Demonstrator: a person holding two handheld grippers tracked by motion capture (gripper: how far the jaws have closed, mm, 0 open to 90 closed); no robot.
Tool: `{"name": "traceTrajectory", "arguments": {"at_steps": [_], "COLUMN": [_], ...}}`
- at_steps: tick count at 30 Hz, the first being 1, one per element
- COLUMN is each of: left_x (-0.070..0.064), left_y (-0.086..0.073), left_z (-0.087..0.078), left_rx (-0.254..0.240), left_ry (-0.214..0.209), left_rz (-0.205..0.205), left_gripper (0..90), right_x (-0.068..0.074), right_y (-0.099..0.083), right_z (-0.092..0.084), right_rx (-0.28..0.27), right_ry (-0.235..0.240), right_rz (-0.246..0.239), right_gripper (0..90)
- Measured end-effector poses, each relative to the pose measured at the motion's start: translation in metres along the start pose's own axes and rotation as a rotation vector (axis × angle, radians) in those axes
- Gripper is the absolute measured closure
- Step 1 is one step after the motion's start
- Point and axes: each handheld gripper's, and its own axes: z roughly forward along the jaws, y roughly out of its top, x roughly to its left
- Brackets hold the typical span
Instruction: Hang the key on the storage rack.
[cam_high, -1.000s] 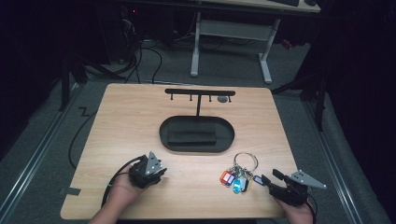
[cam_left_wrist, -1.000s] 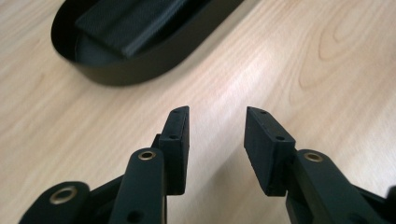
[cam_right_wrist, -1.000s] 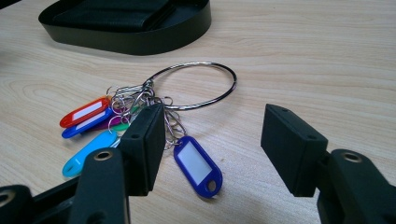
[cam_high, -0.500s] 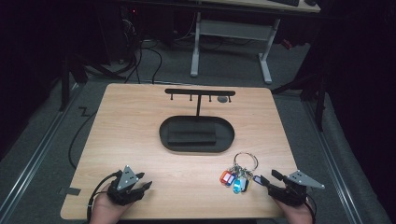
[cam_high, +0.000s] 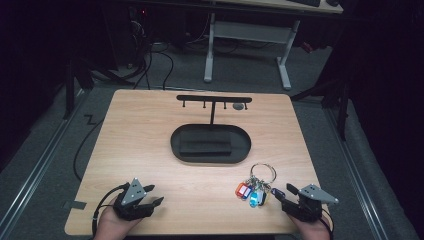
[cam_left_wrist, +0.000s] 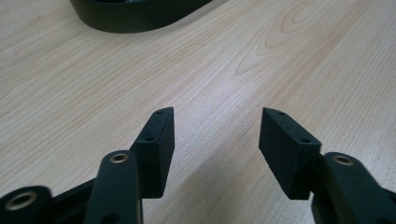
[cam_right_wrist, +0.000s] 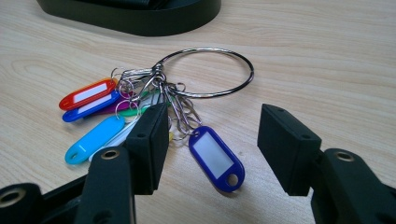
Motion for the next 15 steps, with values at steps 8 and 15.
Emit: {"name": "traceTrajectory", "arguments": {"at_steps": [8, 15], "left_x": [-0.002, -0.004], "left_y": [0.001, 0.001], "left_z": [-0.002, -0.005], "left_rx": [-0.037, -0.058], "left_ry": [0.022, 0.02], "left_rz": [0.019, 0.028], "left_gripper": [39.0, 38.4], "right_x": [0.008, 0.019], "right_y": [0.009, 0.038], "right_z": [0.008, 0.008], "right_rx": [0.091, 0.138], "right_ry": [-0.036, -0.009], "right_rz": [-0.051, -0.082], "right_gripper": [43.7, 41.5]}}
